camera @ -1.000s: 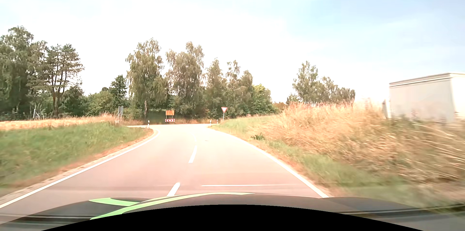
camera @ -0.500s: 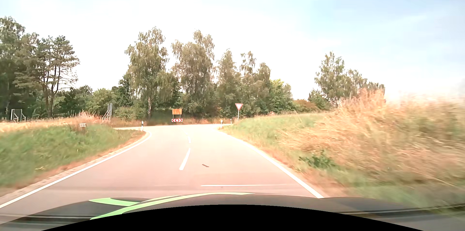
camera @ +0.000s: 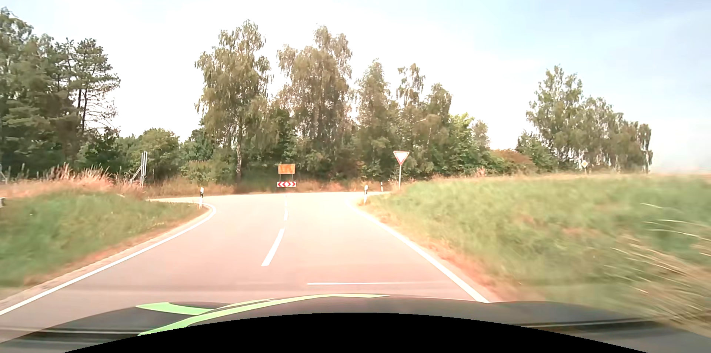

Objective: Follow the waypoints while adhering to traffic rules and regulations

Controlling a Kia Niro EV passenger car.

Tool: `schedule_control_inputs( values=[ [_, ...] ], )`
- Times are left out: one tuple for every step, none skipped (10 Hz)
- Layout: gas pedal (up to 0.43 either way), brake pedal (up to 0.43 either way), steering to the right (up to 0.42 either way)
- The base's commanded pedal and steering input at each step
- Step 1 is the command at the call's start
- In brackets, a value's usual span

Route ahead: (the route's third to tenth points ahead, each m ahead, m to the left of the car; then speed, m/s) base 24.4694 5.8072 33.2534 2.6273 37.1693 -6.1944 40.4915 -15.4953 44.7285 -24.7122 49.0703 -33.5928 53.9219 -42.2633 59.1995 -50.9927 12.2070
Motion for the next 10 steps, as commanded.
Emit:
schedule_control_inputs(
  values=[
    [0.0, 0.244, -0.064],
    [0.0, 0.25, -0.063],
    [0.0, 0.25, -0.063],
    [0.0, 0.262, -0.06],
    [0.0, 0.268, -0.056],
    [0.0, 0.274, -0.051],
    [0.0, 0.28, -0.042],
    [0.0, 0.28, -0.029],
    [0.0, 0.28, -0.015],
    [0.0, 0.274, 0.0]
  ],
)
